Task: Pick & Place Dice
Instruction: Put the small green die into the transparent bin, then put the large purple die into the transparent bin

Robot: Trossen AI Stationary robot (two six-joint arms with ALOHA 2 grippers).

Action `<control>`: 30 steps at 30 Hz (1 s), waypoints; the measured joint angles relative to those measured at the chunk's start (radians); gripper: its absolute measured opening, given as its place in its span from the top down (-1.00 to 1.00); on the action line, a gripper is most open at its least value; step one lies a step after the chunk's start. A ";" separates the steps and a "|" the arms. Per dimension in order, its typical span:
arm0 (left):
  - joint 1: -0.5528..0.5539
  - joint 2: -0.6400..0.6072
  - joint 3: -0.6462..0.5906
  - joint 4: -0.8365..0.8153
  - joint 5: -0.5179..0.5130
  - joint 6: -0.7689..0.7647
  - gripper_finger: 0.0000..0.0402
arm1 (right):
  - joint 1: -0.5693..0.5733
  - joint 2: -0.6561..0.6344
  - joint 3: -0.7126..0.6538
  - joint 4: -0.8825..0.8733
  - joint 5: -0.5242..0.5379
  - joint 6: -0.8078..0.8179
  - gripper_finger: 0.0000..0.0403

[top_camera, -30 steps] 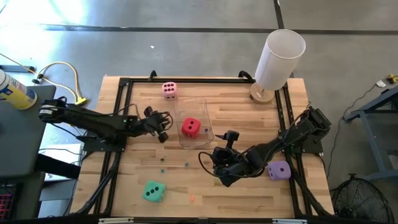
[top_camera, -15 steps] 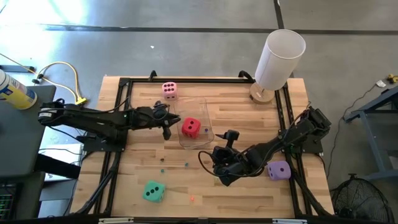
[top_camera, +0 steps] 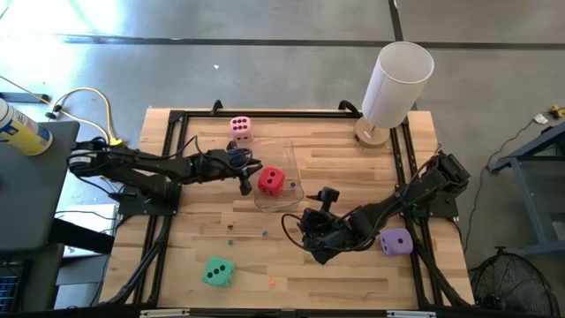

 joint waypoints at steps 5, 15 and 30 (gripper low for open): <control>-0.026 0.005 0.000 0.009 -0.094 -0.016 0.31 | 0.002 0.000 0.000 -0.002 -0.018 0.015 -0.99; -0.033 0.005 0.000 0.017 -0.114 -0.045 0.17 | 0.002 0.000 0.000 0.001 -0.017 0.016 -0.99; -0.032 0.005 0.000 -0.085 -0.112 -0.075 0.17 | -0.029 0.011 0.000 0.074 0.022 -0.056 -0.99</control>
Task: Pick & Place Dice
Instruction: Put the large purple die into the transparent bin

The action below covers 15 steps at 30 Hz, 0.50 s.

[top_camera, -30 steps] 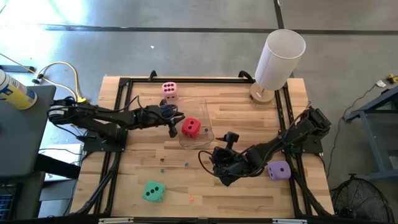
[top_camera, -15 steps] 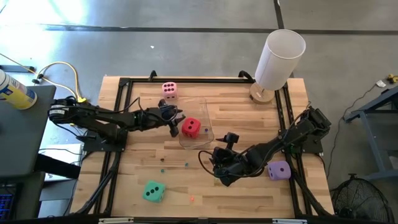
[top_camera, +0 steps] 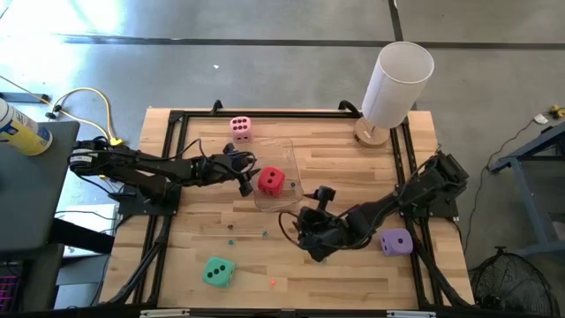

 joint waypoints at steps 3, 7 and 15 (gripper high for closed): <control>0.013 0.000 0.000 -0.042 0.016 -0.058 0.17 | -0.017 0.000 0.000 0.016 0.001 -0.036 -0.99; 0.021 0.000 0.000 -0.046 0.047 -0.019 0.17 | -0.038 0.000 0.000 0.020 -0.005 -0.042 -0.99; -0.040 -0.062 0.000 -0.078 0.057 0.048 0.17 | -0.035 -0.001 0.000 0.020 0.036 -0.060 -0.99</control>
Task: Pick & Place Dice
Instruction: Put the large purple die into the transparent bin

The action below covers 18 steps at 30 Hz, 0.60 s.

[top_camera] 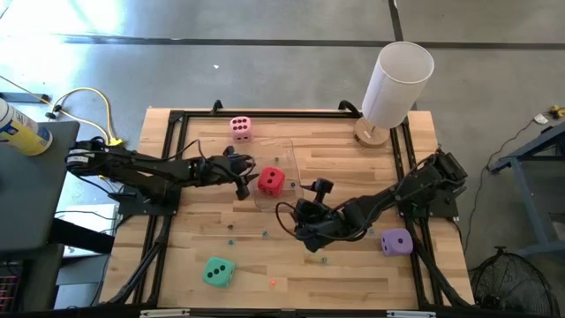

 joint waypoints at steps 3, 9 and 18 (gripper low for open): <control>-0.036 -0.067 0.000 -0.060 0.000 0.013 0.17 | 0.019 0.000 0.000 0.000 0.035 -0.010 -0.99; -0.116 -0.183 0.000 -0.184 0.076 0.004 0.17 | 0.046 -0.001 0.000 0.002 -0.024 0.001 -0.99; -0.262 -0.215 0.000 -0.222 0.269 -0.036 0.17 | 0.046 -0.001 0.000 0.169 -0.389 -0.025 -0.99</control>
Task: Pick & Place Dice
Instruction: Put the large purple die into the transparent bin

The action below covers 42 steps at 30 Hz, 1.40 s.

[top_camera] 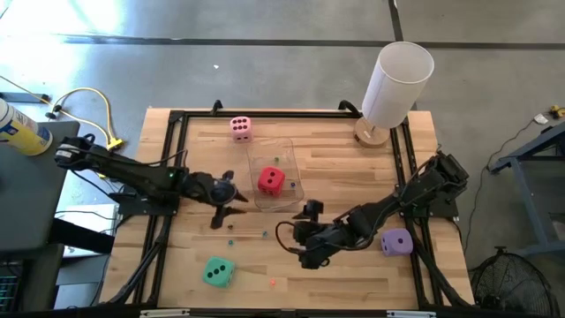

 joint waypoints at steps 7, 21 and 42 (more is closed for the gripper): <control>-0.084 0.001 0.000 0.000 -0.001 -0.057 0.17 | 0.002 -0.005 0.000 0.000 -0.010 -0.108 -0.99; -0.167 0.001 0.000 -0.003 -0.003 -0.074 0.17 | 0.195 -0.159 0.045 -0.547 -0.205 0.420 -0.99; -0.167 0.002 0.000 -0.043 -0.003 -0.076 0.17 | 0.314 -0.197 -0.051 -0.997 -0.469 1.258 -0.99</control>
